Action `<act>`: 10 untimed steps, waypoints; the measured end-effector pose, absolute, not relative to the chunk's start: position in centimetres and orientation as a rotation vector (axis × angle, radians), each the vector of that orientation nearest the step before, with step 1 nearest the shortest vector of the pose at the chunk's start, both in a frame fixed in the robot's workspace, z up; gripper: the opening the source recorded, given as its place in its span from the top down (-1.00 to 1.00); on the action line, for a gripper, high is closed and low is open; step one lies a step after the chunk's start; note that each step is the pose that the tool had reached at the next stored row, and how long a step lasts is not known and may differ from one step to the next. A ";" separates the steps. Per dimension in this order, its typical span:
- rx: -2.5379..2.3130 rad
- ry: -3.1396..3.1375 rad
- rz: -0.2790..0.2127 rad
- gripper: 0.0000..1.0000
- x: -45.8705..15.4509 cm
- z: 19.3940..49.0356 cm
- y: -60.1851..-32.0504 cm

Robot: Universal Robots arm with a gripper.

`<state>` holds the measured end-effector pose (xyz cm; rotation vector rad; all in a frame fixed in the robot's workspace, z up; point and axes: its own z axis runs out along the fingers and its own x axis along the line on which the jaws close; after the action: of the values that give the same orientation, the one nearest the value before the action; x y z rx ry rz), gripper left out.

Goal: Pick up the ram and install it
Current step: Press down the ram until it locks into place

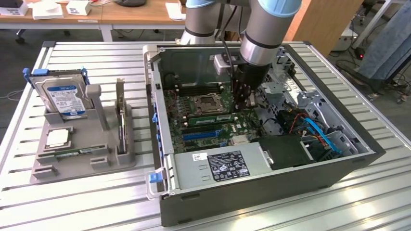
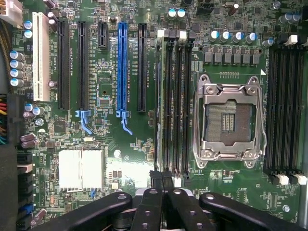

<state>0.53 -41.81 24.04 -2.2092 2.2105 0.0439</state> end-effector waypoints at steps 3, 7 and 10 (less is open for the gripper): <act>-2.209 2.211 0.044 0.81 0.5 24.0 -41.8; -2.209 2.210 0.044 0.81 0.5 23.9 -41.8; -2.209 2.210 0.044 0.81 0.5 23.9 -41.9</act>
<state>0.52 -41.87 23.88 -2.2088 2.2105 0.0442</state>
